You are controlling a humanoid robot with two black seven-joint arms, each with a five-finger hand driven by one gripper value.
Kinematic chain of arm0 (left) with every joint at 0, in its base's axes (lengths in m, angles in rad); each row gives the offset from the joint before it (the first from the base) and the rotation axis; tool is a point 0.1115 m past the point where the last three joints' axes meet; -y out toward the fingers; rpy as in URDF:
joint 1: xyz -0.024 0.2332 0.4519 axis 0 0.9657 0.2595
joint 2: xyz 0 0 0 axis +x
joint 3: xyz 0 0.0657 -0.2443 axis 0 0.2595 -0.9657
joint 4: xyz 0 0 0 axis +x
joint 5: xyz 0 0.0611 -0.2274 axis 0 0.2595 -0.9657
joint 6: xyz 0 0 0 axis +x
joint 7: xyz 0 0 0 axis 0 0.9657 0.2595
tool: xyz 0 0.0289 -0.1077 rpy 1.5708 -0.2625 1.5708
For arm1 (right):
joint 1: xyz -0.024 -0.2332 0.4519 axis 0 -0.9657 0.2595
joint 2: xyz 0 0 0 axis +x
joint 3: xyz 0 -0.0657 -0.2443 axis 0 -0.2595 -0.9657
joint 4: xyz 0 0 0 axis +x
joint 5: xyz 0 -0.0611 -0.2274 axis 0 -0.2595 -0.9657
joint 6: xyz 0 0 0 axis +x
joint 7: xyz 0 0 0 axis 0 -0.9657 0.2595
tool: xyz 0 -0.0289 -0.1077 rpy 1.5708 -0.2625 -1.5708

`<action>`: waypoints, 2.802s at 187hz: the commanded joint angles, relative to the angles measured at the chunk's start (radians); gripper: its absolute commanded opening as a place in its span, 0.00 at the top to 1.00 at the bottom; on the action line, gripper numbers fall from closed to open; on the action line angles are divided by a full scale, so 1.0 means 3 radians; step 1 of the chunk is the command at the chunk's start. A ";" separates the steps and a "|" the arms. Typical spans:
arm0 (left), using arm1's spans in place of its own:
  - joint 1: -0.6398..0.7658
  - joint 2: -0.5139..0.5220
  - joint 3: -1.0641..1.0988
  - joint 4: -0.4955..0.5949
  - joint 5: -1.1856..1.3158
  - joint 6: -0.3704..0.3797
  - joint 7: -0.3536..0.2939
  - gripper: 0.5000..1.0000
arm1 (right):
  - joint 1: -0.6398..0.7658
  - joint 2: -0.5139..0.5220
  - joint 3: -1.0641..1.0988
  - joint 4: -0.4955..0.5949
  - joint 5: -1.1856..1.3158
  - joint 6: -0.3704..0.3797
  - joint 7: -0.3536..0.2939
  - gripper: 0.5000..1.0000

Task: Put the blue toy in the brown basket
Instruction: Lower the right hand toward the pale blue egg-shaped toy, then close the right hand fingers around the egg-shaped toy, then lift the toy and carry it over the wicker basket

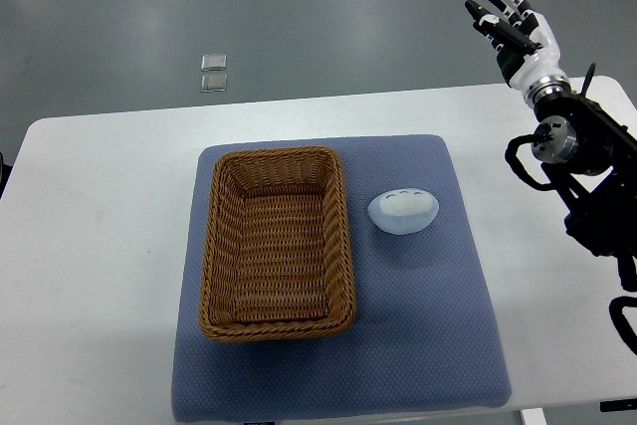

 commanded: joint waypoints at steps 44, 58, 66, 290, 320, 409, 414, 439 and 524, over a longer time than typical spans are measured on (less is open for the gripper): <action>0.0000 0.0000 0.0000 0.0001 0.0000 0.0000 0.0000 0.00 | 0.0828 -0.0850 -0.1616 0.0209 -0.0091 0.0289 -0.0430 0.28; 0.0000 0.0000 0.0000 0.0001 0.0000 0.0000 0.0000 0.00 | 0.1043 -0.0983 -0.2000 0.0245 -0.0280 0.0442 -0.0491 0.28; 0.0000 0.0000 0.0000 0.0001 0.0000 0.0000 0.0000 0.00 | 0.1145 -0.1055 -0.2158 0.0296 -0.0413 0.0529 -0.0496 0.28; 0.0000 0.0000 0.0000 0.0001 0.0000 0.0000 0.0000 0.00 | 0.1795 -0.1224 -0.3810 0.1436 -0.2111 0.1751 -0.0778 0.28; 0.0000 0.0000 0.0000 0.0001 0.0000 0.0000 0.0000 0.00 | 0.1693 -0.1132 -0.3810 0.1436 -0.2116 0.1736 -0.0778 0.28; 0.0000 0.0000 0.0000 0.0001 0.0000 0.0000 0.0000 0.00 | 0.1514 -0.0886 -0.3800 0.1396 -0.2193 0.1618 -0.0931 0.28; 0.0000 0.0000 0.0000 0.0001 0.0000 0.0000 0.0000 0.00 | 0.1504 -0.0871 -0.3795 0.1390 -0.2193 0.1618 -0.0982 0.28; 0.0000 0.0000 0.0000 0.0001 0.0000 0.0000 0.0000 0.00 | 0.1483 -0.0804 -0.3790 0.1380 -0.2183 0.1593 -0.1125 0.29; 0.0000 0.0000 0.0000 0.0001 0.0000 0.0000 0.0000 0.00 | 0.1453 -0.0779 -0.3790 0.1329 -0.2244 0.1567 -0.1274 0.57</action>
